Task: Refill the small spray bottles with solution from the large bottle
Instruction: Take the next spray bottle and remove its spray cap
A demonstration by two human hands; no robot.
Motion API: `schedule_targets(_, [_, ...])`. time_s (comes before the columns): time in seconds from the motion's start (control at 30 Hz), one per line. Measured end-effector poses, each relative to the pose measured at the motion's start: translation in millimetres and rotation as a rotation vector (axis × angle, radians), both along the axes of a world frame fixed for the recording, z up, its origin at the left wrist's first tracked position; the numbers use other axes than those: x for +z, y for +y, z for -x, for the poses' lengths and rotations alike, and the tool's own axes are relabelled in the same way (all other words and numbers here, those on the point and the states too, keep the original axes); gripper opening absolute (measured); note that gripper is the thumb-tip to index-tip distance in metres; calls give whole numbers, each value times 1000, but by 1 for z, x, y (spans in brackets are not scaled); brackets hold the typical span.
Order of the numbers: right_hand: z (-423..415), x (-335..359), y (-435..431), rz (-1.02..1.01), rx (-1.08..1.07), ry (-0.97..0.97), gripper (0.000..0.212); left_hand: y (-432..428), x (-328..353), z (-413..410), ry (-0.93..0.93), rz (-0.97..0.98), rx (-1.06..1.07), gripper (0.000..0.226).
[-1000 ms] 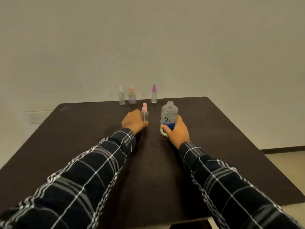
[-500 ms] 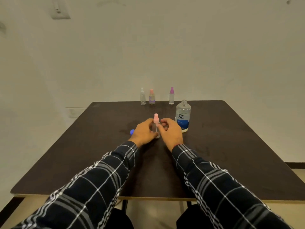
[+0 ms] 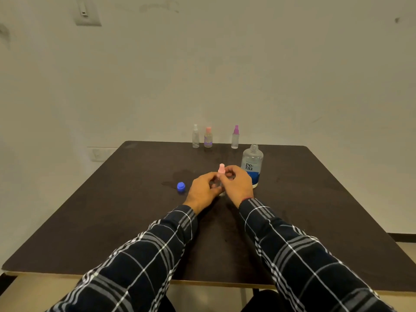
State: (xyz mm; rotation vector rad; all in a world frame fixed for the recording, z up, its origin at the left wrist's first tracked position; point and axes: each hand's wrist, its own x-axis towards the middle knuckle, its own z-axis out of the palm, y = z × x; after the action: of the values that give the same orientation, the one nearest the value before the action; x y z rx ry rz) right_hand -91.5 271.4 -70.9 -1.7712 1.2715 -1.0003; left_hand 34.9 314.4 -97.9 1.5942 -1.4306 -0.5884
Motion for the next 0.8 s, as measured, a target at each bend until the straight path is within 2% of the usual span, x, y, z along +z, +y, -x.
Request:
schedule_targets(0.23, [-2,3,-2,39,19,95,30,0,2,2,-33,-34,3,39])
schedule_targets(0.37, [4,0,-1,1,86,45,37,1,2,2,-46,-37,-2,41])
schedule_targets(0.53, [2,2,-4,-103,91,-58,59,2,1,3,-26,-10,-11,32])
schedule_targets(0.7, [1,-1,-4,-55,42,-48,24,0,1,2,-49,-25,-4,37])
schedule_targets(0.8, [3,-5,-3,-85,117,-48,35,-2,1,0,-52,-25,10,43])
